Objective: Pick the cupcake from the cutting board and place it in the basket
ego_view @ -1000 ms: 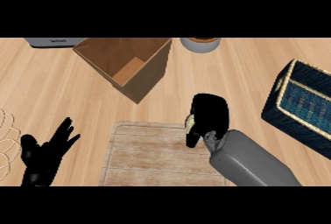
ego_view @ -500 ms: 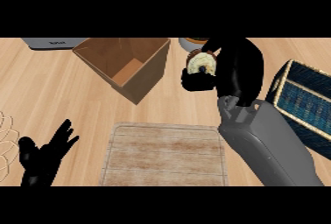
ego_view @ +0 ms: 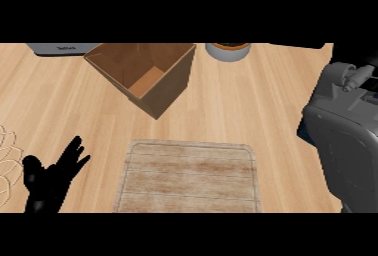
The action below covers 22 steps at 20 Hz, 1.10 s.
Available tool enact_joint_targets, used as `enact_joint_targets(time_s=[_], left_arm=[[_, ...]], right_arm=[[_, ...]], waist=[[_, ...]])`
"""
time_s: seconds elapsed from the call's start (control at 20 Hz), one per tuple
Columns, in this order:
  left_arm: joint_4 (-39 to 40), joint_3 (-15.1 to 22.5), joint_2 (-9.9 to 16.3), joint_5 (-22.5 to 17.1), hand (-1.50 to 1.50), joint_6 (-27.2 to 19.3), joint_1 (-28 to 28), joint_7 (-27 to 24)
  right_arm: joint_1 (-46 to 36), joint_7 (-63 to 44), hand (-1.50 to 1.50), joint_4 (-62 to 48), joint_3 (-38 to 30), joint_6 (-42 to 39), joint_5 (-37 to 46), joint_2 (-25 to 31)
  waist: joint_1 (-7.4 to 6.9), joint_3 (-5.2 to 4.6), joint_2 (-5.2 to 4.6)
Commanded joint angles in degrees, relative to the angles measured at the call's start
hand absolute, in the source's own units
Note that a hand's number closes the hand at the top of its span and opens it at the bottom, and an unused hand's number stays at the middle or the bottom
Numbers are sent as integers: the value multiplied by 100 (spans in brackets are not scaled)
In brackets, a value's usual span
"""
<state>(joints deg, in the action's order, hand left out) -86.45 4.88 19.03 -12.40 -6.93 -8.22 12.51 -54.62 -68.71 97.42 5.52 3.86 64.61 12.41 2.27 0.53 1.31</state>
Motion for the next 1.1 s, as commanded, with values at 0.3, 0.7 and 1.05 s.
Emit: enact_joint_targets(time_s=[0.3, 0.7, 1.05], left_arm=[[462, 259, -202, 191, 0, 30, -354, -45], [491, 119, -73, 105, 0, 142, 66, 305], [452, 197, -181, 271, 0, 147, -86, 113]], right_arm=[[-822, -782, 150, 7, -1496, -1428, 80, 649], [-520, 116, 150, -324, -2482, -1874, -388, 1238], [131, 669, 150, -420, -2934, -1337, -597, 1203]], waist=[[-94, -65, -77], [-97, -56, -119], [-218, -54, -134]])
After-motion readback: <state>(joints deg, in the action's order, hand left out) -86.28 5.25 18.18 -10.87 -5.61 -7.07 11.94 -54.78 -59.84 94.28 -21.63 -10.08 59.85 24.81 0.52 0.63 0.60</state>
